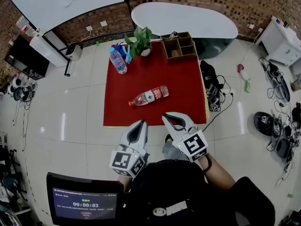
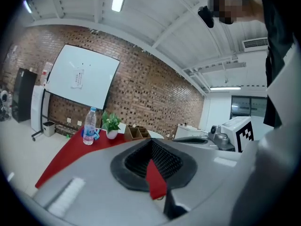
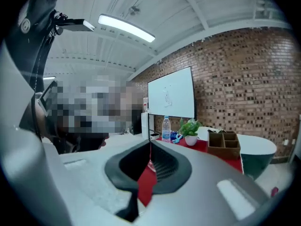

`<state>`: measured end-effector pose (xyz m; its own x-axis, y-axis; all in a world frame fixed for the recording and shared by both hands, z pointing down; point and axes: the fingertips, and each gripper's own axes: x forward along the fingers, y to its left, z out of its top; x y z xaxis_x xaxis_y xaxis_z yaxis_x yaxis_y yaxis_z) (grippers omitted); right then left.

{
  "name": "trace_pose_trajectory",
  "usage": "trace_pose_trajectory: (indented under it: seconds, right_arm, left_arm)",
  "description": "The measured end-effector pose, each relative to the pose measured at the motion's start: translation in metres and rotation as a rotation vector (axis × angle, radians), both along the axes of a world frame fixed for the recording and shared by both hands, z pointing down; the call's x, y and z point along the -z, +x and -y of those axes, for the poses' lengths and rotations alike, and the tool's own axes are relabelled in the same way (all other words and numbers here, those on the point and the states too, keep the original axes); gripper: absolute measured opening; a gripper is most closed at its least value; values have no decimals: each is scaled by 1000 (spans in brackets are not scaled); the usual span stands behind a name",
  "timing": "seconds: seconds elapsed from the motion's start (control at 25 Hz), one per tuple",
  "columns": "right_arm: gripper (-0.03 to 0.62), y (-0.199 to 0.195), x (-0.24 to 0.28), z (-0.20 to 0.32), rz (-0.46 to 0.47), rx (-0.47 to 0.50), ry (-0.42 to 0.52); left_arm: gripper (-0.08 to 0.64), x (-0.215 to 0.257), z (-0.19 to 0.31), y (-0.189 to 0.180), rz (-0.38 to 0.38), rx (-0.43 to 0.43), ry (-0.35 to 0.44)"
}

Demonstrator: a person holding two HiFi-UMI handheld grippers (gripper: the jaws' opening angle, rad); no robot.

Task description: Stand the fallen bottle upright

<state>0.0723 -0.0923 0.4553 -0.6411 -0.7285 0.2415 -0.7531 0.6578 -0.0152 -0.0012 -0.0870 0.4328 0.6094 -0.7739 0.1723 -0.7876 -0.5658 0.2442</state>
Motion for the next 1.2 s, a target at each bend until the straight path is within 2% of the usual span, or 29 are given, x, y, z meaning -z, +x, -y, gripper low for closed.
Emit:
trace_pose_trajectory:
  seconds: [0.12,0.24,0.36,0.44,0.6,0.8,0.92,0.96,1.04,1.12,1.2]
  right_arm:
    - [11,-7,2,31,-68,104,17]
    - [57,-22,-11,52,-192,199,43]
    - [220,-43,-42,65,-418,335,64]
    - [286,-58,-72,74,-601,443,60]
    - [307,-90,-133,97,-907,617,25]
    - [307,-124,-205,130,-1197,771,-52]
    - [307,-124,-248,136,-1384,848,-114]
    - [313,-124,-254,138,-1420,859,-128]
    - [313,-125,-252,141,-1426,865,-131]
    - [311,-127,-236,144,-1341,827,-117]
    - [310,-127,-204,153,-1169,720,-110]
  left_arm:
    - [8,5,35,2,17,38,14]
    - [8,3,57,-8,23,82,6]
    - [8,-1,72,-22,18,119,-7]
    - [8,-2,78,-31,8,135,-17]
    - [8,-6,82,-52,0,148,-31]
    - [8,-7,89,-81,-18,174,-27]
    - [8,-8,90,-99,-24,198,-32]
    - [8,-8,92,-103,-29,205,-32]
    - [8,-8,93,-112,-38,217,-32]
    - [8,-8,93,-117,-40,220,-31]
    - [8,-7,94,-118,-41,217,-31]
